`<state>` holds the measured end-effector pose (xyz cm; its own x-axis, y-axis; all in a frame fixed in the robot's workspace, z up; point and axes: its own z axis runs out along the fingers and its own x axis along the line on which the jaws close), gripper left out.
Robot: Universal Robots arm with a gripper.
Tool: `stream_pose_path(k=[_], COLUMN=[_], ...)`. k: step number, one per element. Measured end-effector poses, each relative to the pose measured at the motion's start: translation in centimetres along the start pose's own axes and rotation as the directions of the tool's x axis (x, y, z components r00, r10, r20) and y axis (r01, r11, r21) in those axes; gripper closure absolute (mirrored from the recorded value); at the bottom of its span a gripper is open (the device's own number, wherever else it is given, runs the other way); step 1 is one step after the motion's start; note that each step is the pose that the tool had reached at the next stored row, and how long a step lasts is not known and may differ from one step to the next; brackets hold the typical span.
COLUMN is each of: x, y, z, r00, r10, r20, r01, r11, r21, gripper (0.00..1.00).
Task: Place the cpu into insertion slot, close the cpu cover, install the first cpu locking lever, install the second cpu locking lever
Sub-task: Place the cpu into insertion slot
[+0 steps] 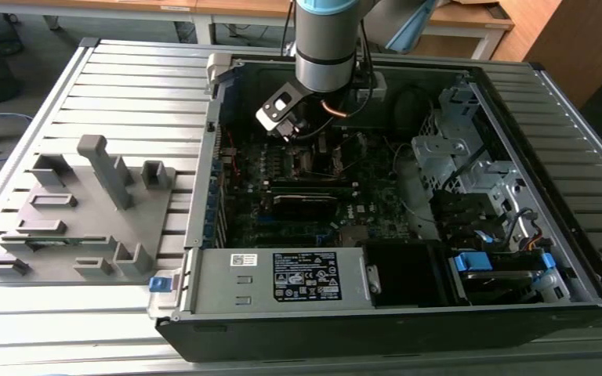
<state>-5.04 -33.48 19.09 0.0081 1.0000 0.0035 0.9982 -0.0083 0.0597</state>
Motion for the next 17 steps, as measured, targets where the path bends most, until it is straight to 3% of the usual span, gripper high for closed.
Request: stream_pose_path(k=[9, 17], x=[0.00, 0.01], y=[0.00, 0.05], z=[0.00, -0.79], r00=[1.0000, 1.0000], r10=[0.000, 0.000], r20=[0.0000, -0.0001], r01=[0.000, 0.000], r11=[1.0000, 1.0000], r21=[-0.0001, -0.0001], gripper=[0.39, 0.39])
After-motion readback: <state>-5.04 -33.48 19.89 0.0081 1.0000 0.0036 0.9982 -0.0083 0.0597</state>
